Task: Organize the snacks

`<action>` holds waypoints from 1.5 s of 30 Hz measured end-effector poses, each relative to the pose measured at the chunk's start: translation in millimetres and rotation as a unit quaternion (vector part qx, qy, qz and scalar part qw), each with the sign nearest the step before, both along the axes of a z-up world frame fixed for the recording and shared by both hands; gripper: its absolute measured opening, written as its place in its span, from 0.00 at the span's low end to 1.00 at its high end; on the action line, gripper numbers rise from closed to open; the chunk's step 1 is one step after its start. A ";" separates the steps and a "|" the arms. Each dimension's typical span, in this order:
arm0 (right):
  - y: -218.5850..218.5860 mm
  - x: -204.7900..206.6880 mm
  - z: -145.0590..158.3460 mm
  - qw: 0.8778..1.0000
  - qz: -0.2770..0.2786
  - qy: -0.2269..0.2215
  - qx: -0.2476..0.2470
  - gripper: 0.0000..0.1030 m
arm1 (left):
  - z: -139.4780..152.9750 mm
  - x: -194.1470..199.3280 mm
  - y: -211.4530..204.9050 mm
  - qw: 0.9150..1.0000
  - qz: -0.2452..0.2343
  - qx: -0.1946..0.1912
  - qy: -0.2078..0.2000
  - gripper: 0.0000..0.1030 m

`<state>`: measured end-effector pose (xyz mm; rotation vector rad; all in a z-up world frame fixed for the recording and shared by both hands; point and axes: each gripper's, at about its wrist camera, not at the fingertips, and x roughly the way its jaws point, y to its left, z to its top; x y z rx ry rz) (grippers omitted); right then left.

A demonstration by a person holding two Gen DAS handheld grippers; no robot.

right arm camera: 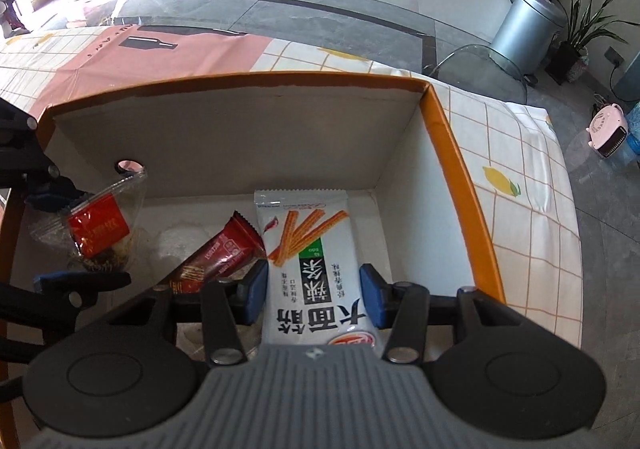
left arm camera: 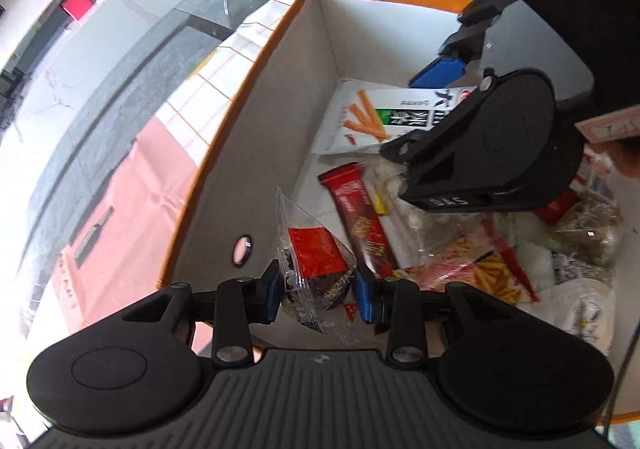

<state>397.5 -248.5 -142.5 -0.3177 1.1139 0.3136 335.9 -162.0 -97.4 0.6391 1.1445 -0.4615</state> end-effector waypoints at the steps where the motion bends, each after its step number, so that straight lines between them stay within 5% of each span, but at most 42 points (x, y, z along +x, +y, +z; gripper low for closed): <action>1: 0.5 0.1 -0.2 1.000 -0.002 0.001 -0.001 0.46 | -1.2 0.9 0.1 1.000 0.004 0.003 -0.004 0.45; 6: 3.3 -1.5 1.8 1.000 -0.004 -0.003 -0.007 0.50 | -4.6 2.5 0.1 1.000 0.003 0.000 -0.009 0.50; 11: 2.6 -5.2 12.4 1.000 -0.004 0.002 -0.006 0.56 | 4.9 -3.9 0.3 1.000 -0.007 -0.003 -0.028 0.74; 19: 3.4 -24.4 44.0 1.000 -0.016 -0.014 -0.013 0.76 | 36.1 -23.2 4.7 0.999 -0.004 -0.021 -0.042 0.77; 25: -3.8 -57.4 93.0 0.998 -0.044 -0.045 0.023 0.84 | 75.9 -58.2 19.5 0.994 0.010 -0.062 -0.094 0.78; 34: -6.8 -151.3 166.5 0.980 -0.085 -0.149 0.096 0.87 | 141.8 -141.7 57.3 0.968 0.060 -0.133 -0.206 0.78; 45: 20.8 -297.9 192.5 0.939 -0.113 -0.294 0.135 0.92 | 172.0 -241.1 112.3 0.913 0.146 -0.201 -0.323 0.85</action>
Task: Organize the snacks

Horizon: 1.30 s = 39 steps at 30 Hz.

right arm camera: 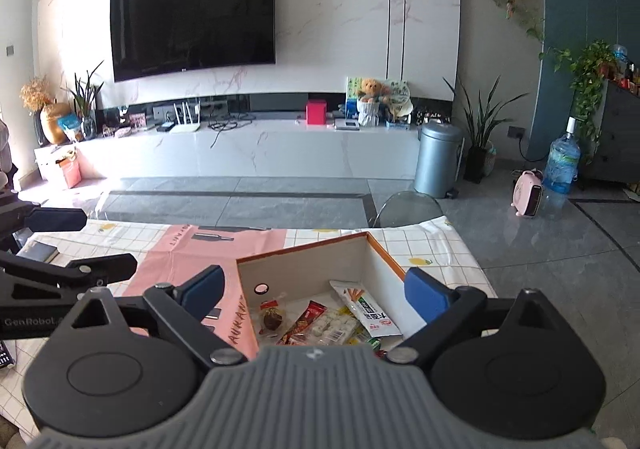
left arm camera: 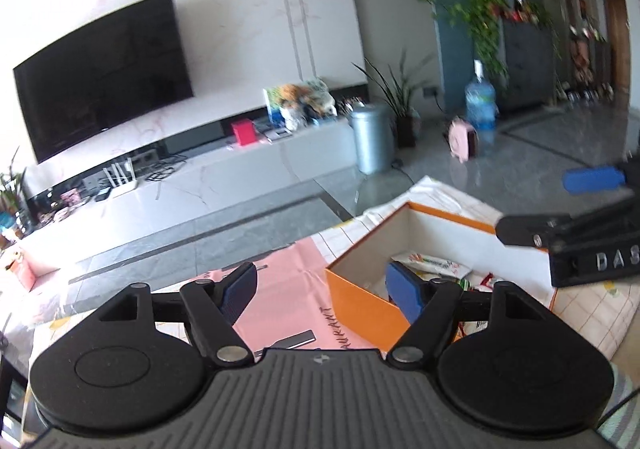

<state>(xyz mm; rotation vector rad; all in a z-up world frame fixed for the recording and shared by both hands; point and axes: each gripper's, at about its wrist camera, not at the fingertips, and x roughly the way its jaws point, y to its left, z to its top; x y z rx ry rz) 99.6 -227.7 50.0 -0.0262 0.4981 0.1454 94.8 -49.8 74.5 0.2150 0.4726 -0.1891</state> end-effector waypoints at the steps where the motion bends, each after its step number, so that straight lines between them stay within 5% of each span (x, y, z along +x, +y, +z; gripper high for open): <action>1: 4.1 -10.4 -1.8 1.000 -0.003 -0.007 0.003 0.93 | 0.4 -7.7 3.8 1.000 0.007 -0.007 -0.010 0.85; 8: 34.8 -69.5 -22.0 0.999 -0.026 -0.034 0.010 0.94 | -10.0 -44.2 21.7 0.998 0.059 -0.008 -0.036 0.87; 17: 65.0 -108.4 -67.9 0.999 -0.036 -0.031 -0.006 0.95 | -49.7 -72.8 46.8 0.994 0.106 -0.012 0.001 0.93; 29: 78.4 -125.6 -97.7 0.998 -0.049 0.005 -0.030 0.95 | -86.3 -87.4 64.3 0.990 0.122 -0.039 0.055 0.93; 39: 71.0 -122.2 -98.1 0.998 -0.052 0.003 -0.017 0.95 | -86.7 -92.6 61.6 0.988 0.127 -0.047 0.069 0.93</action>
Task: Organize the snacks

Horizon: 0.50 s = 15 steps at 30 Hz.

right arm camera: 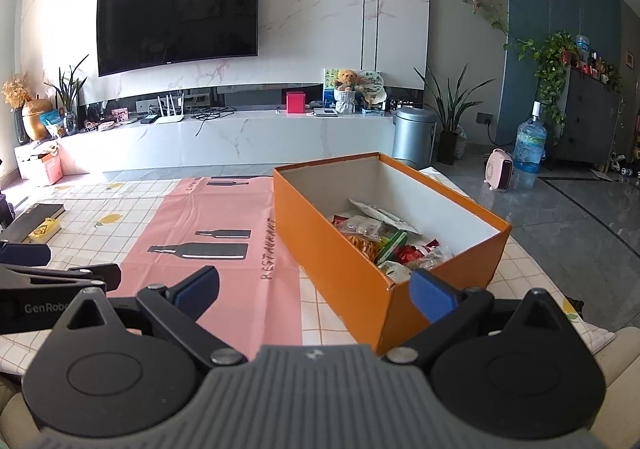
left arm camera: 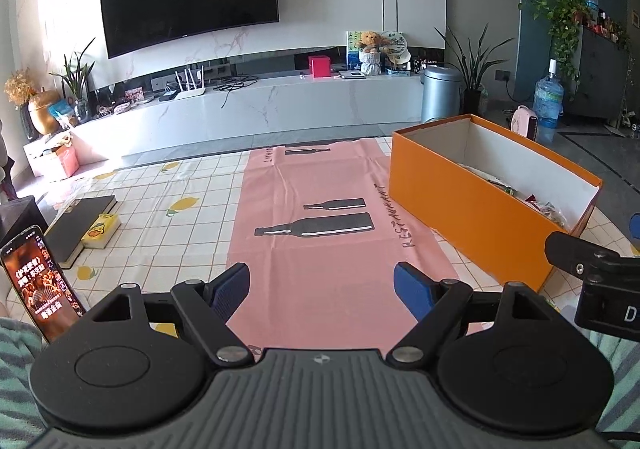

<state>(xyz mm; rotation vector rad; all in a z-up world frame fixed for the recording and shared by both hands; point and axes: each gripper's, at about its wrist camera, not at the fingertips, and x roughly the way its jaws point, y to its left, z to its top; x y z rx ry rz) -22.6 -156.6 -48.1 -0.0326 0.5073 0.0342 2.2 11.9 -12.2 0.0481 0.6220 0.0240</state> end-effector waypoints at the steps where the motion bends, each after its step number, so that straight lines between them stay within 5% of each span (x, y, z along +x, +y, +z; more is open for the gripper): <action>1: -0.6 1.1 -0.4 1.000 0.001 0.001 0.000 0.95 | 0.0 -0.2 -1.0 1.000 0.001 0.002 0.001 0.93; 15: -1.4 -1.7 -0.5 1.000 0.008 -0.001 0.003 0.96 | 4.5 -0.4 -3.2 1.000 -0.001 0.010 0.010 0.93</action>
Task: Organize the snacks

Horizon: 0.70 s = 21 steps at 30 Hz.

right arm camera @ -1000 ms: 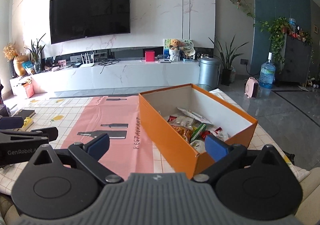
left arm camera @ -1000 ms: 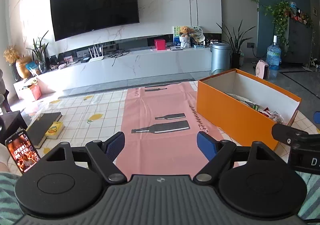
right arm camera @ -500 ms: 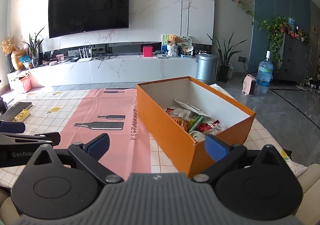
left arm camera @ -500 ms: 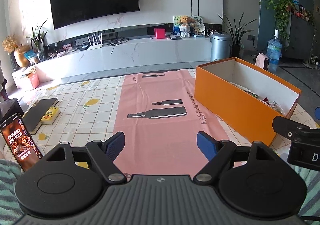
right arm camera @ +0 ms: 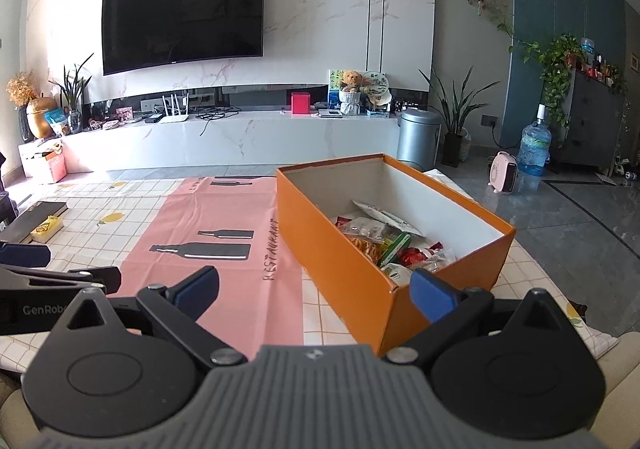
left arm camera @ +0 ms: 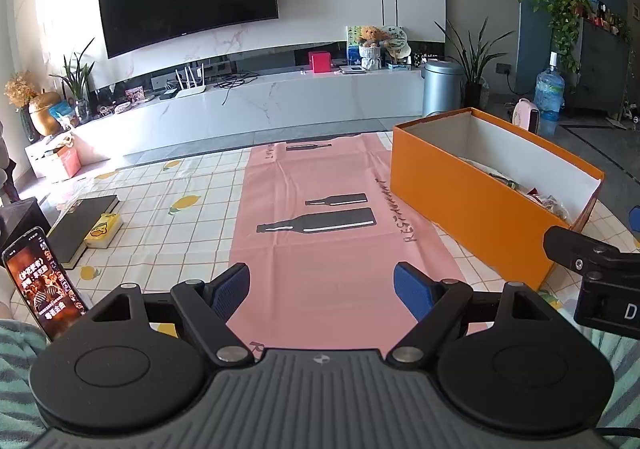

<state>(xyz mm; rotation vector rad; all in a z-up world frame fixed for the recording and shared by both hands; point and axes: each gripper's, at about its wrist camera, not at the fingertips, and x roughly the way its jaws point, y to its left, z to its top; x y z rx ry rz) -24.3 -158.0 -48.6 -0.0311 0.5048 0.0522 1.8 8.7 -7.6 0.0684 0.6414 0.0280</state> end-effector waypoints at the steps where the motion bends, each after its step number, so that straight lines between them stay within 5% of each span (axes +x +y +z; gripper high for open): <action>1: -0.3 -0.4 0.5 1.000 0.000 0.000 0.001 0.96 | 0.3 0.0 -0.2 1.000 0.001 0.000 0.000 0.93; 21: -1.0 -1.3 1.9 1.000 -0.002 -0.001 -0.002 0.96 | 2.8 -1.2 -0.7 1.000 0.003 0.001 0.001 0.93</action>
